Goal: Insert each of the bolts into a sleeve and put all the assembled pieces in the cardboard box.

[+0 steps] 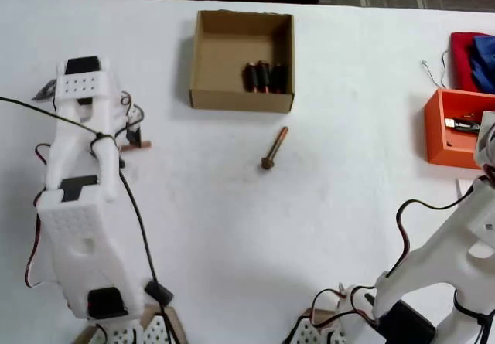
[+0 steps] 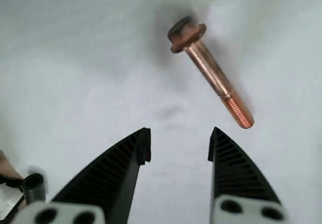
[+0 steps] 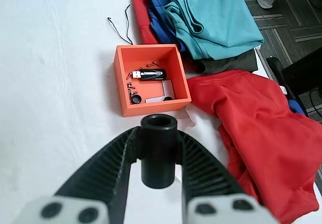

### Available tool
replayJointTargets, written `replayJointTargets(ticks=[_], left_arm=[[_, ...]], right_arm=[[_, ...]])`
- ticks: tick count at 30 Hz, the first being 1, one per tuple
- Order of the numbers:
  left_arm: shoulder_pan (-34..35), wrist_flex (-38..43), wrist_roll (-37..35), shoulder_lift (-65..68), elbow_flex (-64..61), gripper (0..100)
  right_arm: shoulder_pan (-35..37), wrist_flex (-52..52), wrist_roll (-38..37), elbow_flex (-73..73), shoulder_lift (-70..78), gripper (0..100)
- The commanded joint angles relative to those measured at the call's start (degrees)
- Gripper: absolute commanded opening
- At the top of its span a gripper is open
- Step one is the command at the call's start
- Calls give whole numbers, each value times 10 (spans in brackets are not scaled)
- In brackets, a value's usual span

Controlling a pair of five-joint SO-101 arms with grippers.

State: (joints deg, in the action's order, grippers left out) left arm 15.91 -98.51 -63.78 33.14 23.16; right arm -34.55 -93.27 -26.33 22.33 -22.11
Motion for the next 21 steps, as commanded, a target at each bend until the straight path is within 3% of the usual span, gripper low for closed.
replayJointTargets(ticks=[1,4,21], left_arm=[[20,42,-18,-35,6,211],[23,76,-21,-30,2,211],[58,79,-47,146,64,207]], right_arm=[[-1,8,-3,24,-20,21],[-1,8,-3,24,-20,21],[-1,10,-4,24,-20,21]])
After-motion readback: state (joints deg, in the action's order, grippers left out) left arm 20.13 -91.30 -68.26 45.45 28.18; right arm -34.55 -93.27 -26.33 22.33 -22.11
